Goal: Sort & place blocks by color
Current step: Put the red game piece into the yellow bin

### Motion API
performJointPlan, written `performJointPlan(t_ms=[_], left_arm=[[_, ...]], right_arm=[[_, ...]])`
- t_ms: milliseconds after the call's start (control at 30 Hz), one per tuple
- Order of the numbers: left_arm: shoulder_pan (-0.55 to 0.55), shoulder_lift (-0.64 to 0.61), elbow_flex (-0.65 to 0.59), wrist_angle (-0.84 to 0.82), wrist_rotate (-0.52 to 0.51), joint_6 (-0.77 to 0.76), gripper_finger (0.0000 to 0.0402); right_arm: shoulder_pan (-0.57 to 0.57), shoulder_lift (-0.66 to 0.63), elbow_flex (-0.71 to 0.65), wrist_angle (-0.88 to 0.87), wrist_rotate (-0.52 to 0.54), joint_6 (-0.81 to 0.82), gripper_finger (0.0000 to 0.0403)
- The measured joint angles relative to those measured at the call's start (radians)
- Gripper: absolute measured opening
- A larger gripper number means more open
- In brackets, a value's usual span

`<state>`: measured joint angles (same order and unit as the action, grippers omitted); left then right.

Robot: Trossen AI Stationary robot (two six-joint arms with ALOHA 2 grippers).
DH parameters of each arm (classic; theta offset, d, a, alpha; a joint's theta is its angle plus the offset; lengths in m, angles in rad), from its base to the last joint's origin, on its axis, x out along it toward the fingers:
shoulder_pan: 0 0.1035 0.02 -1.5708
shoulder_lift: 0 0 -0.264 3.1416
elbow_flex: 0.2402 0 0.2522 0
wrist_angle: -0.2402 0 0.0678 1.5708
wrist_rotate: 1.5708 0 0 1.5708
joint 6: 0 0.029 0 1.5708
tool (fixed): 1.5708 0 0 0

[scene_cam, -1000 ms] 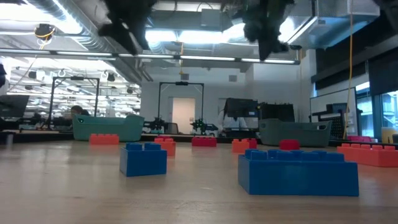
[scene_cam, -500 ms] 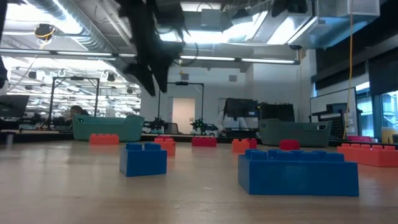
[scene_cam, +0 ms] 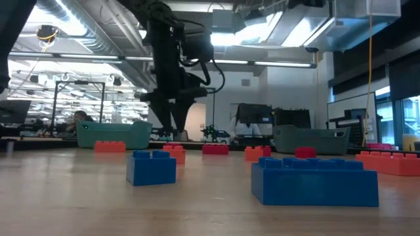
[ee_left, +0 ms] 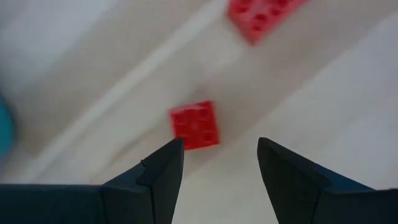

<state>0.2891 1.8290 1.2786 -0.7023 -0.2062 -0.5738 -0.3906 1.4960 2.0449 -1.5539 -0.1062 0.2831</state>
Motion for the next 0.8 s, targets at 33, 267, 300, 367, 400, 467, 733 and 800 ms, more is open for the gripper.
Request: performJointPlan(t_ms=[33, 267, 300, 367, 400, 467, 733, 800], left_arm=[[-0.004, 0.001, 0.000, -0.004, -0.030, 0.000, 0.0198], [-0.008, 0.000, 0.000, 0.007, -0.066, -0.028, 0.0198], [-0.008, 0.001, 0.000, 0.008, -0.069, -0.034, 0.0198], [-0.008, 0.010, 0.000, 0.018, -0.073, -0.050, 0.0198], [-0.008, 0.013, 0.000, 0.019, -0.072, -0.050, 0.0198], [-0.008, 0.022, 0.000, 0.019, -0.072, -0.049, 0.0198], [-0.009, 0.080, 0.001, 0.039, -0.066, -0.050, 0.0198], [-0.009, 0.095, 0.001, 0.047, -0.065, -0.052, 0.0198]], right_arm=[[0.006, 0.000, 0.000, 0.000, 0.000, 0.000, 0.0001], [0.035, 0.000, 0.000, 0.000, 0.000, -0.001, 0.0001], [0.037, 0.000, 0.000, 0.000, 0.000, -0.002, 0.0001], [0.038, 0.000, 0.000, 0.000, 0.000, -0.003, 0.0001], [0.039, 0.000, -0.001, 0.000, 0.000, -0.003, 0.0001], [0.039, 0.000, -0.001, 0.000, 0.000, -0.003, 0.0002], [0.039, 0.000, -0.001, 0.000, 0.000, -0.004, 0.0002], [0.039, 0.000, -0.001, 0.000, 0.000, -0.004, 0.0001]])
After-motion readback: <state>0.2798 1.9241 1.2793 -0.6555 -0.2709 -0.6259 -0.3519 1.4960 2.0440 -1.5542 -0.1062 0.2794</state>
